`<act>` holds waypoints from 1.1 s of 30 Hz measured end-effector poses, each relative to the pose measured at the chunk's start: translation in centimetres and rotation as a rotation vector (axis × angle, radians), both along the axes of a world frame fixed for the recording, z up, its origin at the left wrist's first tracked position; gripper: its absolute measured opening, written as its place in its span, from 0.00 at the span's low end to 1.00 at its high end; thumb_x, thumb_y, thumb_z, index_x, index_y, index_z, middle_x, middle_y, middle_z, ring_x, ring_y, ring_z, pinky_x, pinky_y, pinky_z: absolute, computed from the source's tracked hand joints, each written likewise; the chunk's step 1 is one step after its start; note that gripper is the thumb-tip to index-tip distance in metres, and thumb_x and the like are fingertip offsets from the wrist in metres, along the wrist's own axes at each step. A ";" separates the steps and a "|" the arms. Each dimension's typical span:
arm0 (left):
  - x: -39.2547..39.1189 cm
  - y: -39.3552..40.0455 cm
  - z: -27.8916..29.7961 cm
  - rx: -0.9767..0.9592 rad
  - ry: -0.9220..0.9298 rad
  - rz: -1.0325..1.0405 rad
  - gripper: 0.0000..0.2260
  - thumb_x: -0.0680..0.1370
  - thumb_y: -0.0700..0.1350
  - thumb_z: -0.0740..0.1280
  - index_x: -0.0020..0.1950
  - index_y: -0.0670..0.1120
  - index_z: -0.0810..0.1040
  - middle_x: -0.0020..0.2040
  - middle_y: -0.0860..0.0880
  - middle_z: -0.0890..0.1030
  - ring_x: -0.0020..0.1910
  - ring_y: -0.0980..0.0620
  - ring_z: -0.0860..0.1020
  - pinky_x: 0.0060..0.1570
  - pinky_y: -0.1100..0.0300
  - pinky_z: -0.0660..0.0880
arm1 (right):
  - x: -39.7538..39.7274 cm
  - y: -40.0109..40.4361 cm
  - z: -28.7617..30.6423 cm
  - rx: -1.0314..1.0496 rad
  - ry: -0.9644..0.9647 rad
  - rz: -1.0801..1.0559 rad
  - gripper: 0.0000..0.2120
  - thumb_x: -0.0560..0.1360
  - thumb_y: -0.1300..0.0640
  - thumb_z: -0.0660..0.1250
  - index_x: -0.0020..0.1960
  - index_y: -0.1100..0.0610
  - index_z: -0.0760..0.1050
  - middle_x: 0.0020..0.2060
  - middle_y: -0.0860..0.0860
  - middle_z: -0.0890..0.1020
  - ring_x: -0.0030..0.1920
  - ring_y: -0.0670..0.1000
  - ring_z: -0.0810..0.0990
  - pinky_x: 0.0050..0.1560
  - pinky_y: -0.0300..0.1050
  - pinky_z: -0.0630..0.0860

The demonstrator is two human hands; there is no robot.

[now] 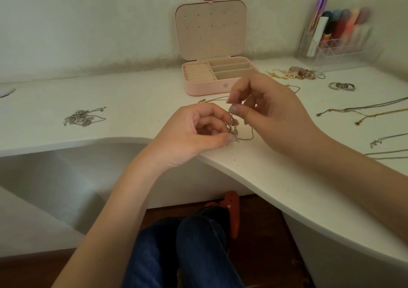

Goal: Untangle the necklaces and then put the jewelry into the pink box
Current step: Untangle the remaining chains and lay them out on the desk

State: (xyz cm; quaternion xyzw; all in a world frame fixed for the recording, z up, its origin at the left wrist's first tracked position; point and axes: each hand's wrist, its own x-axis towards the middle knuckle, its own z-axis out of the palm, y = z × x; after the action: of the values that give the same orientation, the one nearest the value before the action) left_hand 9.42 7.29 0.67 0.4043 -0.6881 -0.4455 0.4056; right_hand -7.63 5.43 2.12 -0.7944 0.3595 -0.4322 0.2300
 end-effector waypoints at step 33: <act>-0.4 -0.2 -1.1 -0.109 -0.081 0.135 0.12 0.65 0.40 0.74 0.42 0.49 0.73 0.36 0.47 0.83 0.34 0.54 0.76 0.44 0.59 0.75 | -0.1 1.1 1.5 0.505 0.258 -0.185 0.06 0.69 0.50 0.73 0.35 0.51 0.83 0.24 0.44 0.76 0.27 0.39 0.69 0.32 0.36 0.67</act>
State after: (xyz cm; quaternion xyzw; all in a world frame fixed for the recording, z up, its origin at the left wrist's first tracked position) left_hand 9.03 7.14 -0.43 0.4449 -0.6983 -0.3625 0.4279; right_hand -7.72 6.56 3.61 -0.7243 0.5527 -0.2436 0.3325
